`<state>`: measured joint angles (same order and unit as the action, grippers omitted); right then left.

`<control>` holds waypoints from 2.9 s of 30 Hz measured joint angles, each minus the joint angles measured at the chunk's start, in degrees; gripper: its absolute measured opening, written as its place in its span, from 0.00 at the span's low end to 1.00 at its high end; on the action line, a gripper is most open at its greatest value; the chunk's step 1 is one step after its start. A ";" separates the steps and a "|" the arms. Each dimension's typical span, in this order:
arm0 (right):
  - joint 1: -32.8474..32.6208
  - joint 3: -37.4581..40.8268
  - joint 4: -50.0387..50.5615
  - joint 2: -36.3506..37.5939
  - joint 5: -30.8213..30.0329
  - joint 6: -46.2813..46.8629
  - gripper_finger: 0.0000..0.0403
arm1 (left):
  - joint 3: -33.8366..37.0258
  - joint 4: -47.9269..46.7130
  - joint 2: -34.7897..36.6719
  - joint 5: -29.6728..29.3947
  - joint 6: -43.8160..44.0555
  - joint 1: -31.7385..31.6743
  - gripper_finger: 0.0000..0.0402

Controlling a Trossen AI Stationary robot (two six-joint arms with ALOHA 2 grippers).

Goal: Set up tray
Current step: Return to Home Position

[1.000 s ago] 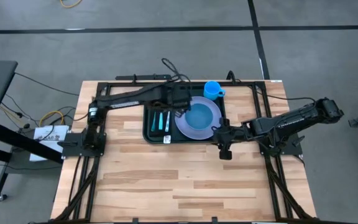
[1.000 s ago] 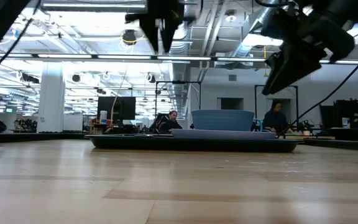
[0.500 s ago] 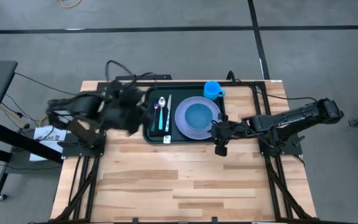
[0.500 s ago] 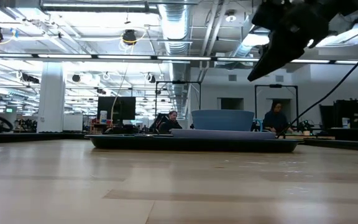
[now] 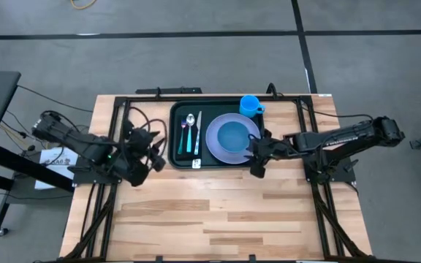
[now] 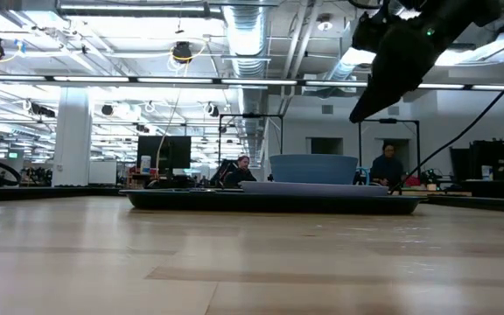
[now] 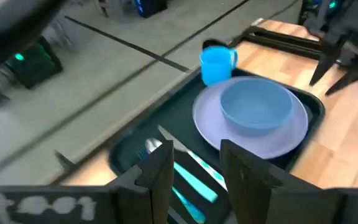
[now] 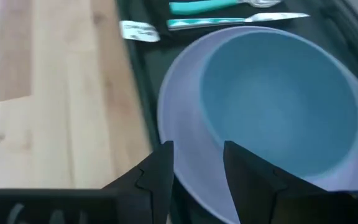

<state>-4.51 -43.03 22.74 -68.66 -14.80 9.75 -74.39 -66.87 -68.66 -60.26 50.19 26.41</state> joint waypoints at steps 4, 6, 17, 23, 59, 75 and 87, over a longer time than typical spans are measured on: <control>-2.49 0.00 -1.01 0.64 1.54 0.47 0.33 | 20.06 19.08 10.56 4.90 -2.93 0.00 0.23; -4.30 0.05 -1.20 1.83 2.99 1.14 0.33 | 29.07 29.60 15.95 7.54 -5.55 -0.19 0.19; -18.36 2.71 -8.41 19.25 1.87 -0.05 0.33 | 58.14 68.67 40.02 20.75 -32.94 -2.93 0.10; -24.79 11.73 -9.28 35.23 -3.30 -1.99 0.33 | 67.34 74.98 50.37 24.21 -36.25 -4.60 0.10; -26.04 39.36 -16.07 68.25 -32.68 -4.12 0.33 | 73.97 71.77 64.43 14.27 -41.46 -5.31 0.10; -26.04 39.39 -15.69 57.03 -37.72 -3.70 0.33 | 73.99 72.12 61.85 22.15 -47.91 -5.30 0.10; -26.04 38.37 -18.62 56.74 -37.71 -3.75 0.34 | 74.01 72.15 61.85 21.96 -47.63 -5.29 0.10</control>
<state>-30.55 -4.65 4.13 -11.93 -52.51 6.00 -0.38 5.28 -6.81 -38.30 2.56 21.12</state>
